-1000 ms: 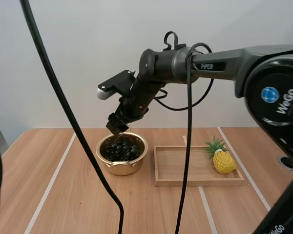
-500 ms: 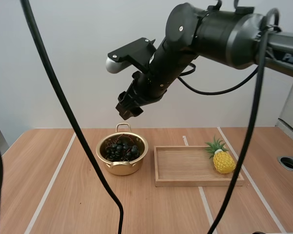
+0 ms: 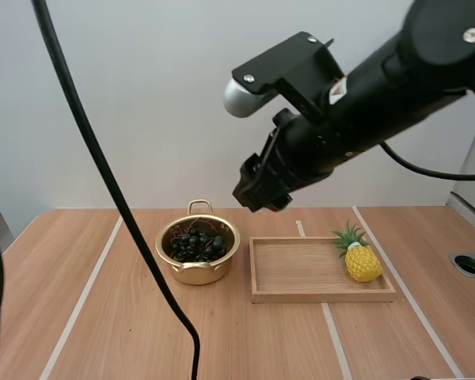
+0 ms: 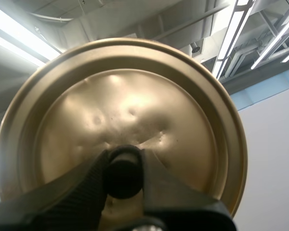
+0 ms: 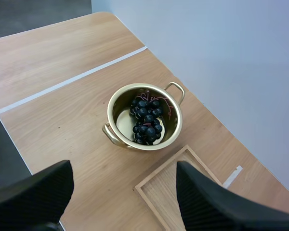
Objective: Open the pot, put the grape inside, and close it
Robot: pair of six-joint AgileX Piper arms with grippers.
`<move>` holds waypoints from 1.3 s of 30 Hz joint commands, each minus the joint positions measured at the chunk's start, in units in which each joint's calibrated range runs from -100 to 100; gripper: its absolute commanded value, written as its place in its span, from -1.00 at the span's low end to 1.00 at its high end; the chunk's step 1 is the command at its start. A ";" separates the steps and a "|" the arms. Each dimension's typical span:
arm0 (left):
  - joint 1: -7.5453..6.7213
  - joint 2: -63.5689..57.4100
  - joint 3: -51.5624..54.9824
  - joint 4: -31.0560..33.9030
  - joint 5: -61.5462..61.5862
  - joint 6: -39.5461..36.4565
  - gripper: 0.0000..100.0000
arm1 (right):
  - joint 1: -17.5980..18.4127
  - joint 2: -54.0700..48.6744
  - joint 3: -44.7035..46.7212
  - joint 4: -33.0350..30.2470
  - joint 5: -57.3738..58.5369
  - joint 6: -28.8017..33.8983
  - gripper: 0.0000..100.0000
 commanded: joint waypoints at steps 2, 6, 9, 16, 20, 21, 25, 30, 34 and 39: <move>0.17 -0.38 -0.25 0.51 -2.39 -0.21 -1.00 | -0.02 -7.31 3.78 -1.24 0.45 1.52 1.00; 0.17 -0.38 -0.25 0.51 -2.39 -0.21 -1.00 | -0.02 -13.53 6.62 -1.24 0.45 2.37 1.00; 0.17 -0.38 -0.25 0.50 -1.86 -0.21 -1.00 | -0.02 -18.43 10.12 -1.24 0.45 2.52 1.00; 0.17 -0.38 -0.25 0.50 2.78 -0.21 -1.00 | -0.02 -28.66 17.06 -1.50 0.45 3.09 -0.65; 0.17 -0.25 -0.25 0.35 7.58 -0.21 -1.00 | -0.02 -30.99 17.36 -1.63 0.45 3.23 -1.00; 0.17 -0.25 -0.25 0.17 9.81 -0.21 -1.00 | -0.02 -30.98 17.36 -1.74 0.45 3.23 -1.00; 0.17 1.26 -0.25 -1.83 21.65 1.99 -1.00 | -0.02 -30.98 17.36 -1.88 0.45 3.23 -1.00; 0.17 4.93 -0.25 -4.80 26.67 6.29 -1.00 | -0.02 -30.98 17.36 -1.88 0.45 3.23 -1.00; 0.17 5.97 2.42 -5.69 26.67 6.73 -1.00 | -0.02 -30.98 17.36 -2.02 0.45 3.23 -1.00; 0.17 5.24 8.90 -7.13 26.67 8.45 -1.00 | -0.02 -30.98 17.36 -2.02 0.45 3.23 -1.00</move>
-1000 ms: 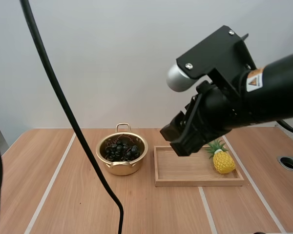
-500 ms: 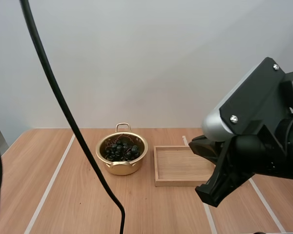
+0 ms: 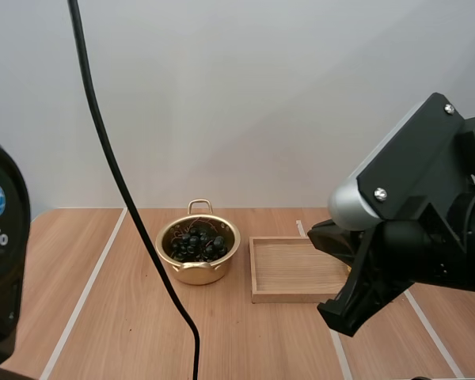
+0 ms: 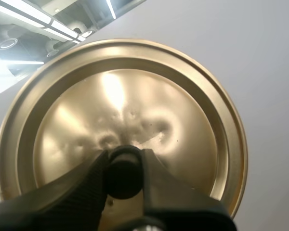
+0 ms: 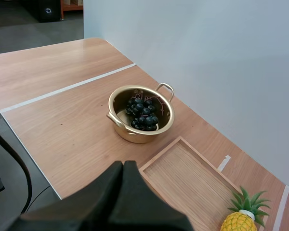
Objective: Open the pot, put the grape inside, and close it
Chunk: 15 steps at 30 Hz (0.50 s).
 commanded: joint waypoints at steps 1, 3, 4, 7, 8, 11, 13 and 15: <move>0.17 -1.07 4.59 -1.92 0.00 1.13 -1.00 | -0.02 -0.28 0.25 -0.38 0.00 0.13 -1.00; 0.17 -1.86 8.57 -2.05 0.00 2.01 -1.00 | -0.02 -0.28 0.25 -0.38 0.00 0.13 -1.00; 0.17 -2.28 11.04 -2.47 0.00 2.69 -1.00 | -0.02 -0.28 0.25 -0.38 0.00 0.13 -1.00; 0.17 -3.72 18.51 -4.07 0.00 4.66 -1.00 | -0.02 -0.28 0.25 -0.38 0.00 0.13 -1.00; 0.17 -4.16 21.32 -4.61 0.00 5.41 -1.00 | -0.02 -0.28 0.25 -0.38 0.00 0.13 -1.00; 0.17 -5.50 29.98 -5.55 0.00 7.08 -1.00 | -0.02 -0.28 0.25 -0.46 0.00 0.13 -1.00; 0.17 -5.91 35.19 -5.55 0.00 8.33 -1.00 | -0.02 -0.28 0.25 -0.51 0.00 0.13 -1.00; 0.17 -6.08 40.95 -5.55 0.00 9.89 -1.00 | -0.02 -0.28 0.25 -0.51 0.00 0.13 -1.00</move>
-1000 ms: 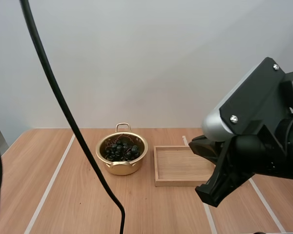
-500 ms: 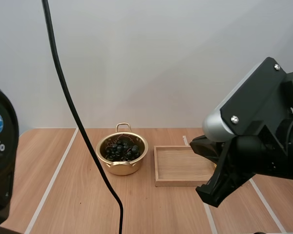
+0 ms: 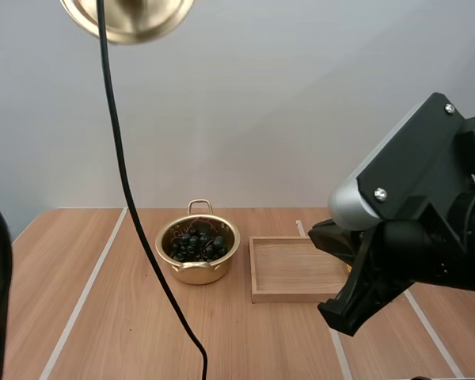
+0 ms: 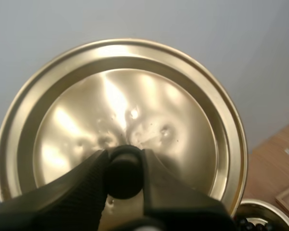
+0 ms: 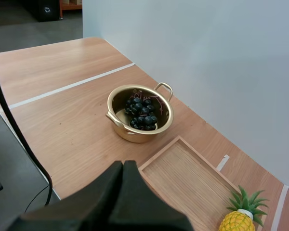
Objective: Open the pot, put the grape inside, and close it
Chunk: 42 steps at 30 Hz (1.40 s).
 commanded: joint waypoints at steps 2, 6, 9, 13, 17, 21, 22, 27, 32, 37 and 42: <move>0.11 -0.51 10.17 -1.74 0.00 3.06 -1.00 | -0.02 -0.28 0.25 -0.18 0.00 0.13 -1.00; -0.13 -0.51 20.47 -4.58 0.00 7.32 -1.00 | -0.02 -0.28 0.25 -0.18 0.00 0.13 -1.00; -0.27 -0.37 26.08 -6.71 0.00 11.21 -1.00 | -0.02 -0.28 0.25 -0.18 0.00 0.13 -1.00; -0.27 1.17 30.69 -6.78 0.00 15.21 -1.00 | -0.02 -0.28 0.25 -0.18 0.00 0.13 -1.00; -0.27 4.63 31.91 -6.36 0.00 16.27 -1.00 | -0.02 -0.28 0.25 -0.32 0.00 0.13 -1.00; -1.54 8.41 31.91 -4.89 0.00 17.22 -1.00 | -0.02 -0.28 0.25 -0.61 0.00 0.13 -1.00; -2.25 9.23 31.91 -3.98 0.00 17.22 -1.00 | -0.02 -0.28 0.25 -0.61 0.00 0.13 -1.00; -6.43 13.18 31.91 0.58 0.00 16.43 -1.00 | -0.02 -0.28 0.25 -0.61 0.00 0.13 -1.00; -8.53 17.64 31.91 3.33 0.00 15.21 -1.00 | -0.02 -0.28 0.25 -0.68 0.00 0.13 -1.00; -8.55 22.13 31.91 4.00 0.00 14.86 -1.00 | -0.02 -0.28 0.25 -0.92 0.00 0.13 -1.00; -8.55 26.05 31.91 3.89 0.00 14.67 -1.00 | -0.02 -0.28 0.25 -0.92 0.00 0.13 -1.00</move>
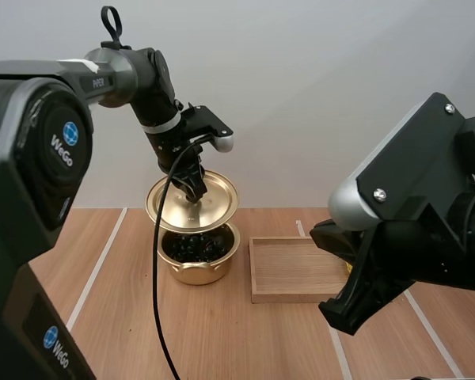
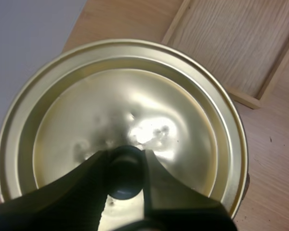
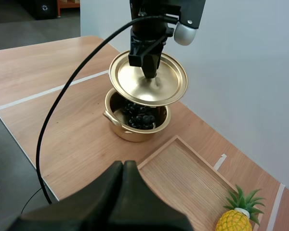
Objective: Open the pot, put the grape inside, and close it
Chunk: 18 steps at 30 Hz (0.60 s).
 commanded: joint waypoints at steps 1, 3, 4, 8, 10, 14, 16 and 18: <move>-0.21 2.02 0.03 -0.41 0.00 -0.33 -1.00 | -0.02 -0.28 0.25 -0.37 0.00 0.13 -1.00; -0.21 3.40 0.03 -0.41 0.00 -0.33 -1.00 | -0.02 -0.28 0.25 -0.37 0.00 0.13 -1.00; -0.21 4.08 0.03 -0.41 0.00 -0.48 -1.00 | -0.02 -0.28 0.25 -0.37 0.00 0.13 -1.00; -0.21 5.90 0.03 -0.52 0.00 -0.48 -1.00 | -0.02 -0.28 0.25 -0.37 0.00 0.13 -1.00; -0.21 6.20 0.03 -0.65 0.00 -0.59 -1.00 | -0.02 -0.28 0.25 -0.37 0.00 0.13 -1.00; -0.21 6.20 0.22 -1.47 0.00 -0.59 -1.00 | -0.02 -0.28 0.25 -0.37 0.00 0.13 -1.00; -0.21 6.20 0.87 -1.93 0.00 -0.59 -1.00 | -0.02 -0.28 0.25 -0.37 0.00 0.13 -1.00; -0.21 6.20 1.29 -2.18 0.00 -0.59 -1.00 | -0.02 -0.28 0.25 -0.37 0.00 0.13 -1.00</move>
